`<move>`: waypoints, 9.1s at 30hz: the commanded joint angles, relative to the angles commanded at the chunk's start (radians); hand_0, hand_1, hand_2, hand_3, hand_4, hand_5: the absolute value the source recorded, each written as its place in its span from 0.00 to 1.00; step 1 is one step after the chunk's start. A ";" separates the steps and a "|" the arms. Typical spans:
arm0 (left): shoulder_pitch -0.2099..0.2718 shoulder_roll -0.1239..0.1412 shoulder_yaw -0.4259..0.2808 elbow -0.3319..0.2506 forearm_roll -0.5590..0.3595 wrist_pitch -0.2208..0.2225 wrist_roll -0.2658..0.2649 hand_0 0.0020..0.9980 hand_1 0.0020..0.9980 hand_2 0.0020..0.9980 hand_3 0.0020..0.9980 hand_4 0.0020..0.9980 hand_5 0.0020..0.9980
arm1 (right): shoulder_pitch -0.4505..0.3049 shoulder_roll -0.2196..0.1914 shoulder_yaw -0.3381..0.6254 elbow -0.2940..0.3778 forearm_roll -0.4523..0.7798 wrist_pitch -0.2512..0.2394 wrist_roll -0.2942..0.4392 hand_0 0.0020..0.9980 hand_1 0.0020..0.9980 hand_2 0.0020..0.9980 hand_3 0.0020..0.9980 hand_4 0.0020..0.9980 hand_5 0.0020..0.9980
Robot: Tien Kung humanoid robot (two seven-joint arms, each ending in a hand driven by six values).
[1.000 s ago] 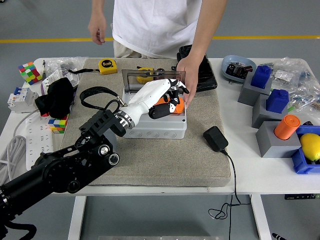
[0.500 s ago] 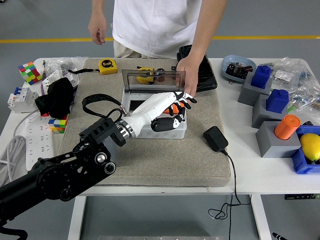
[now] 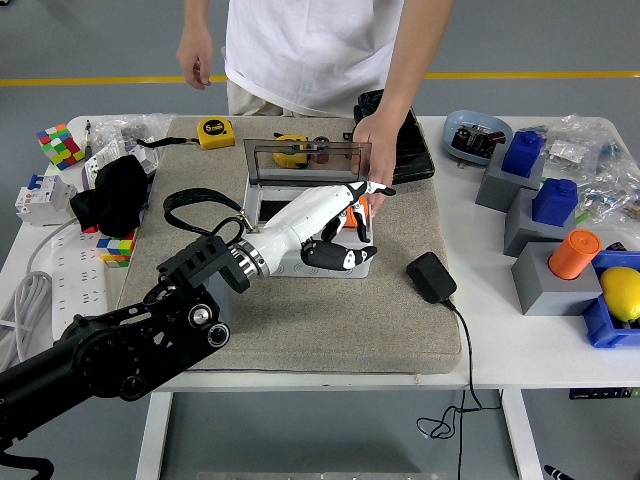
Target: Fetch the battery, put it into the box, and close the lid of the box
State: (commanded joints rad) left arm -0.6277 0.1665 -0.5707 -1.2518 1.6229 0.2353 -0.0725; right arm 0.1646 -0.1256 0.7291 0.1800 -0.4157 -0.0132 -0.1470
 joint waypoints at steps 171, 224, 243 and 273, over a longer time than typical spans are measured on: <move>0.312 0.104 -0.488 -0.122 0.021 -0.044 0.030 0.69 0.79 0.81 0.79 1.00 0.67 | -0.009 -0.017 0.038 0.001 -0.018 0.002 0.002 0.65 0.67 0.69 0.58 0.96 0.54; 0.436 0.118 -0.719 -0.209 -0.169 -0.086 -0.077 0.68 0.76 0.78 0.77 1.00 0.63 | -0.028 0.002 0.081 0.000 -0.057 -0.020 -0.021 0.66 0.69 0.70 0.58 0.96 0.55; 0.443 0.119 -0.744 -0.229 -0.171 -0.091 -0.072 0.68 0.76 0.78 0.77 1.00 0.63 | -0.014 0.002 0.057 0.000 -0.047 -0.015 -0.024 0.66 0.69 0.70 0.58 0.96 0.55; 0.498 0.172 -0.734 -0.260 -0.165 -0.115 -0.040 0.68 0.76 0.78 0.77 1.00 0.63 | -0.040 0.018 0.058 0.000 -0.035 -0.028 -0.023 0.66 0.70 0.69 0.57 0.95 0.55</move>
State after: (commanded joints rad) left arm -0.1295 0.3384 -1.3050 -1.5120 1.4582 0.1207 -0.1124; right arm 0.1247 -0.1075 0.7876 0.1800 -0.4504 -0.0417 -0.1705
